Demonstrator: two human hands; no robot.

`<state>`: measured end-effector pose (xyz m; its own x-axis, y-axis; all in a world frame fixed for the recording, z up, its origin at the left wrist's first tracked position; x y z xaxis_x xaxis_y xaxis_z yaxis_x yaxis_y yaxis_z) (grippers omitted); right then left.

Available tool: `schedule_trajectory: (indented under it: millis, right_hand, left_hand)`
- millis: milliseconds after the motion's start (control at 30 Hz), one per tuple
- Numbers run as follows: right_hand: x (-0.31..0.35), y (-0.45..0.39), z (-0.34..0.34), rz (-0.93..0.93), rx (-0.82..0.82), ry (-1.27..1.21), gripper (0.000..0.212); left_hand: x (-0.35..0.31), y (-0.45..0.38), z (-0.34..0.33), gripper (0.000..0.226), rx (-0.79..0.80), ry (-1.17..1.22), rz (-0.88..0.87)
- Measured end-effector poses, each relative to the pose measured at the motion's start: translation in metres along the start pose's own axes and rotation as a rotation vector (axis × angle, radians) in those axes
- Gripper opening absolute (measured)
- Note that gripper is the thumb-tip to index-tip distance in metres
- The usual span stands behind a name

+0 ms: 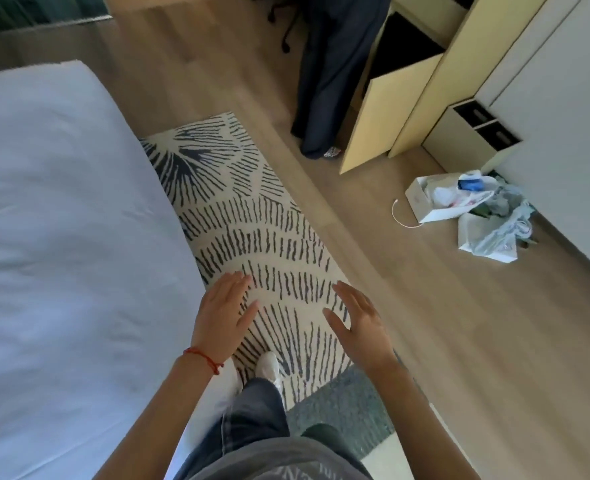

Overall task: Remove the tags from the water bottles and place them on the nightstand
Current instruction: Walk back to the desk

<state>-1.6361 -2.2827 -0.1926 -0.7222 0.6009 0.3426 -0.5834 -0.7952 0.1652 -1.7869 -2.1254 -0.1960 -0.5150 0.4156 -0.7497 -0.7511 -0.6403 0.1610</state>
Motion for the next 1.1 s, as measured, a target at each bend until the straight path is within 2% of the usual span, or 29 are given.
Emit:
schedule_trajectory:
  millis: [200,400,567,733,867,1100]
  right_hand:
    - [0.044,-0.123,0.015,0.105,0.025,0.025,0.050]
    - [0.065,-0.236,0.031,0.174,0.030,0.028,0.048]
    - [0.091,-0.349,0.041,0.296,0.045,0.009,0.048]
    - [0.116,-0.452,0.054,0.395,0.081,-0.017,0.049]
    - [0.139,-0.524,0.058,0.437,0.120,-0.008,0.049]
    - [0.199,-0.649,0.042,0.467,0.169,0.007,0.049]
  left_hand:
    - [0.016,-0.090,0.070,0.068,-0.122,-0.003,0.025]
    - [0.038,-0.162,0.105,0.068,-0.205,-0.017,0.125]
    - [0.048,-0.240,0.133,0.057,-0.292,-0.014,0.179]
    - [0.061,-0.321,0.171,0.066,-0.371,-0.025,0.251]
    - [0.069,-0.385,0.199,0.051,-0.397,-0.044,0.263]
    - [0.110,-0.493,0.270,0.049,-0.443,-0.042,0.270]
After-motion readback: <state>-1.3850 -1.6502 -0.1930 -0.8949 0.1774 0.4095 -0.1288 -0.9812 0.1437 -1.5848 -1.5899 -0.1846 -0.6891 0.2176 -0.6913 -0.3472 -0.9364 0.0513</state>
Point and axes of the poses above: each hand's wrist, its own y-axis away from the middle knuckle, its own z-axis out of the back of the hand, x = y × z, the point moved 10 cm from there along -y, towards the middle knuckle, and after that the axes turned 15 degrees about y, right-handed, at the moved point
